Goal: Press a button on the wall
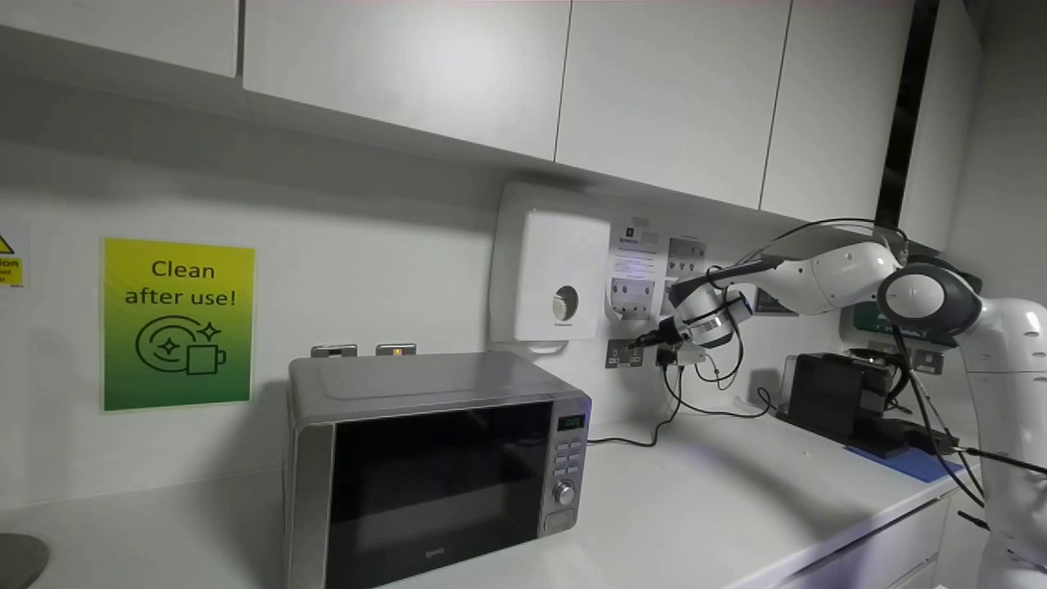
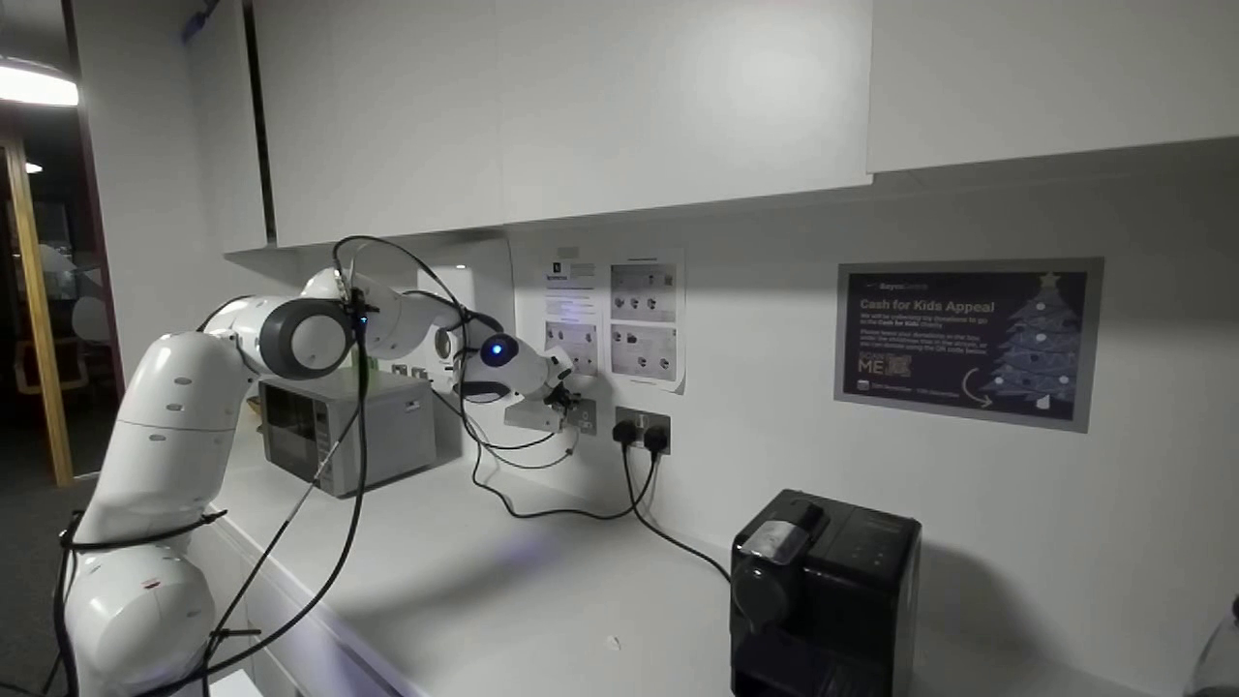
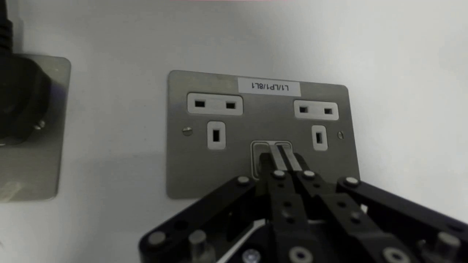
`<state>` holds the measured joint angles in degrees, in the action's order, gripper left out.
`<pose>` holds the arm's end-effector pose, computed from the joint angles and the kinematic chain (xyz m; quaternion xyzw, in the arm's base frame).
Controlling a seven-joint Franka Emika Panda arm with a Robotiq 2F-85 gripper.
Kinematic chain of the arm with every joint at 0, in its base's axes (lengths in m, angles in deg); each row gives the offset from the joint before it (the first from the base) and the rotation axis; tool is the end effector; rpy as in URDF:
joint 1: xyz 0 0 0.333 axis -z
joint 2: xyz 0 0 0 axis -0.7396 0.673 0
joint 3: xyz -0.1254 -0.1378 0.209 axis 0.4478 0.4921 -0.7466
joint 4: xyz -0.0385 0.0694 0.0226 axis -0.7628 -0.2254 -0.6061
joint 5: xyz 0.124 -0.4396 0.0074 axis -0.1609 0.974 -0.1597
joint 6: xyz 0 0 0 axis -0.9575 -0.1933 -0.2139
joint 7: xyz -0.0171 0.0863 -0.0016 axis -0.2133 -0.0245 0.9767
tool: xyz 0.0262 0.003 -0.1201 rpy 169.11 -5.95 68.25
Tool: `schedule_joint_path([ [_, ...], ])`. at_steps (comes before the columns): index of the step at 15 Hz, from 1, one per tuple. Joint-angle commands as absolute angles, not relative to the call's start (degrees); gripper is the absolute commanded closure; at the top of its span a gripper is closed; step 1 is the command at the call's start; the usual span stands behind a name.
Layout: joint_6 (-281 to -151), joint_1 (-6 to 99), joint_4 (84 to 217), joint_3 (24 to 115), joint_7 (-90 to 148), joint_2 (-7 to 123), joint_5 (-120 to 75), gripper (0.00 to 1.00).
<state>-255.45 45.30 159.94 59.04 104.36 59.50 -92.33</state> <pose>0.7269 0.0402 0.3844 -0.8649 -0.1111 -0.4830 0.0790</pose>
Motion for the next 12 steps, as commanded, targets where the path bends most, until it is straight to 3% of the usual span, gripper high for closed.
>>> schedule_joint_path([
  [1, -258.4, 45.6, 156.3, 57.7, 107.1, 61.4, -94.7, 1.0],
  [12, -261.5, 46.2, 155.6, 56.1, 107.3, 61.9, -94.7, 1.0],
])
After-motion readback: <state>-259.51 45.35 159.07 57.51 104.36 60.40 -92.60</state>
